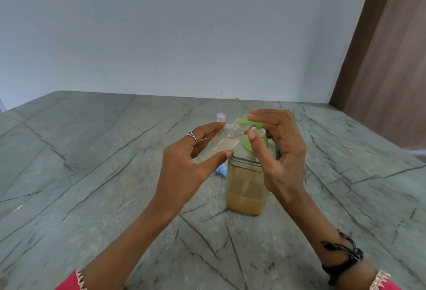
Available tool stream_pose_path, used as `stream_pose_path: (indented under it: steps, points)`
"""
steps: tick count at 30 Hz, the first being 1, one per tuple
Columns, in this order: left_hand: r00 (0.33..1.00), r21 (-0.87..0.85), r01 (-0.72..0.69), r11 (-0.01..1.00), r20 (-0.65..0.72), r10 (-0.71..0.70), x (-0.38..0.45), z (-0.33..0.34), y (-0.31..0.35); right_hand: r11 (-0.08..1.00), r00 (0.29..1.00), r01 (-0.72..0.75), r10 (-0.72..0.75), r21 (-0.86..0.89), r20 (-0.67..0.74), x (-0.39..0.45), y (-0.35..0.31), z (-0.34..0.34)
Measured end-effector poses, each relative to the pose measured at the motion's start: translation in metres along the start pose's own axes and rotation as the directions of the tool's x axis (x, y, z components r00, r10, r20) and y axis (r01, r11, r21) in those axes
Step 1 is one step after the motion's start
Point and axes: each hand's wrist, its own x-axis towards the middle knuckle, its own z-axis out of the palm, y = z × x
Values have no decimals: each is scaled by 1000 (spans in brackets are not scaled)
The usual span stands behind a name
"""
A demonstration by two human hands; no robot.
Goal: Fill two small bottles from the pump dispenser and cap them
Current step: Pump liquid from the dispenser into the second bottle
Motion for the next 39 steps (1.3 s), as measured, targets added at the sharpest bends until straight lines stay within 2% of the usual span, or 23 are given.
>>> stream_pose_path:
  steps: [8, 14, 25, 39]
  points:
    - [1000, 43, -16, 999, 5, 16, -1, -2, 1, 999, 999, 9, -10, -48, -34, 3, -3, 0]
    - [1000, 45, -13, 999, 8, 13, -1, -2, 0, 1000, 999, -4, 4, -22, -34, 4, -4, 0]
    - [1000, 3, 3, 1000, 9, -4, 0, 0, 3, 1000, 988, -3, 1, 11, 151, -4, 2, -11]
    - [999, 7, 40, 999, 27, -40, -1, -4, 1, 996, 998, 43, -40, -74, 45, 3, -1, -3]
